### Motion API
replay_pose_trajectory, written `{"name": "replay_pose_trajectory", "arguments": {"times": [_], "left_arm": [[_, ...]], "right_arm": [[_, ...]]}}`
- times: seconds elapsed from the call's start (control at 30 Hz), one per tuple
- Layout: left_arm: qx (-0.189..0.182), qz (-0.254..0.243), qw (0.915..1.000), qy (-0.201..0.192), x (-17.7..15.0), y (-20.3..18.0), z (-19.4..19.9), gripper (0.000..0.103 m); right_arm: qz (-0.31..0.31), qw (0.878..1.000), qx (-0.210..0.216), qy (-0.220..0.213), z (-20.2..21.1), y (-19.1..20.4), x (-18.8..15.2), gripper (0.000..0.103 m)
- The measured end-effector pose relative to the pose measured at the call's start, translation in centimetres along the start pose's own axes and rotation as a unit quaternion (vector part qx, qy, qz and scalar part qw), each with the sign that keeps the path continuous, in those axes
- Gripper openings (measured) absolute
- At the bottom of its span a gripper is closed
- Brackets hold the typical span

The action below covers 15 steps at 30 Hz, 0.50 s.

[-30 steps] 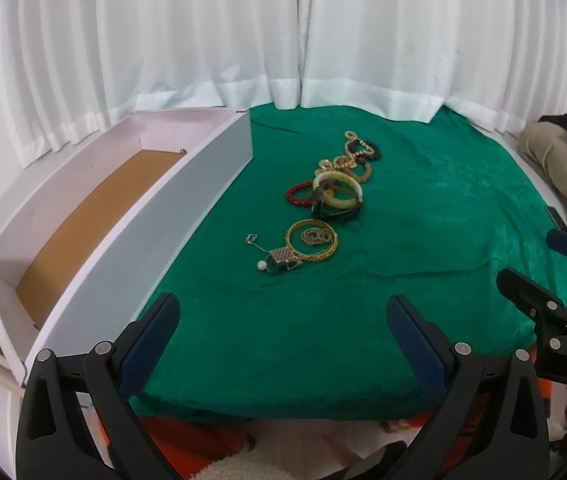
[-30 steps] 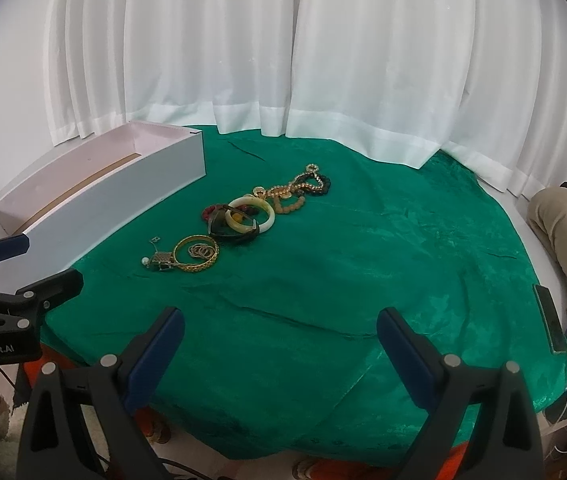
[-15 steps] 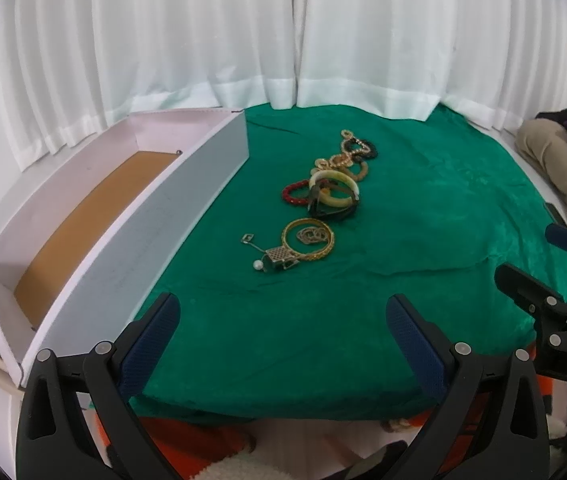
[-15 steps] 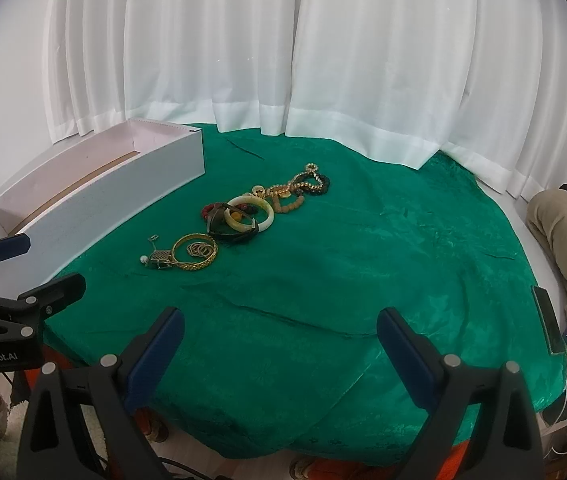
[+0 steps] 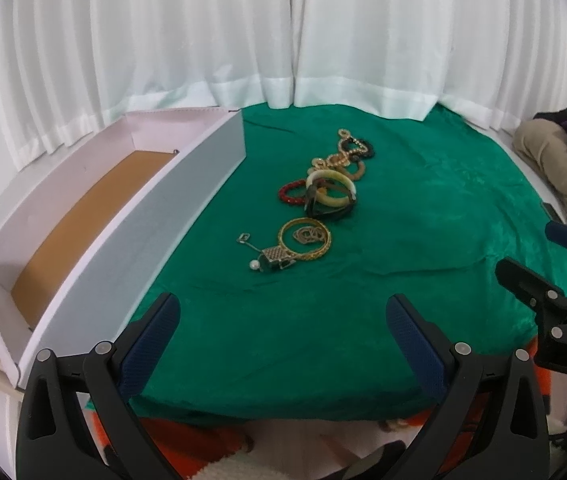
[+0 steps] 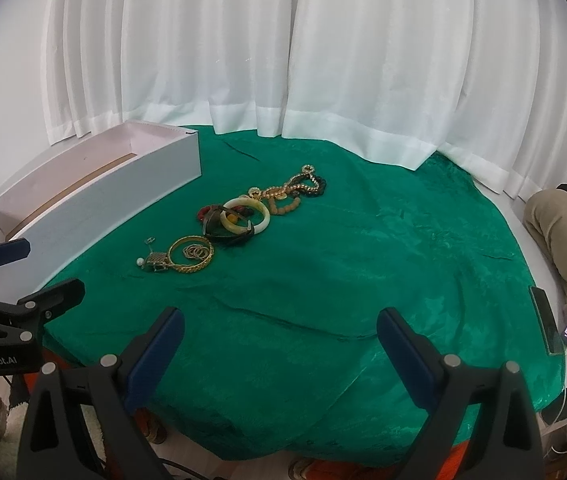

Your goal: Organize jewelry

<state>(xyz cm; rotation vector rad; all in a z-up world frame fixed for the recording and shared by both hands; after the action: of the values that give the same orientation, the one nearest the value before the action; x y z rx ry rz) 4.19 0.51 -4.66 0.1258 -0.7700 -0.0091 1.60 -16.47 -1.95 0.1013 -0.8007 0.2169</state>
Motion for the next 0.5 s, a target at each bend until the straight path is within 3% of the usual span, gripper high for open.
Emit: {"name": "replay_pose_trajectory", "arguments": {"times": [0.5], "left_arm": [[0.002, 0.001, 1.0000, 0.006, -0.23, 0.35, -0.47, 0.102]], "right_arm": [[0.004, 1.000, -0.002, 0.006, -0.07, 0.00, 0.20, 0.099]]}}
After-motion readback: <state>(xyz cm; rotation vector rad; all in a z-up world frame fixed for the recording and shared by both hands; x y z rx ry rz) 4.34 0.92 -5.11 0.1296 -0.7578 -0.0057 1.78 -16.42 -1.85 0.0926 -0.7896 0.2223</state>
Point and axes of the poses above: each gripper's, at about its wrist camera, not at the fingertips, and z roughly against the way its jaws point, y to its left, x to its top, the point moved 5 cm from there along -z, roughly the way its jaws point, and after that the axes turned 8 degrees about x, right-handed, at the moved point
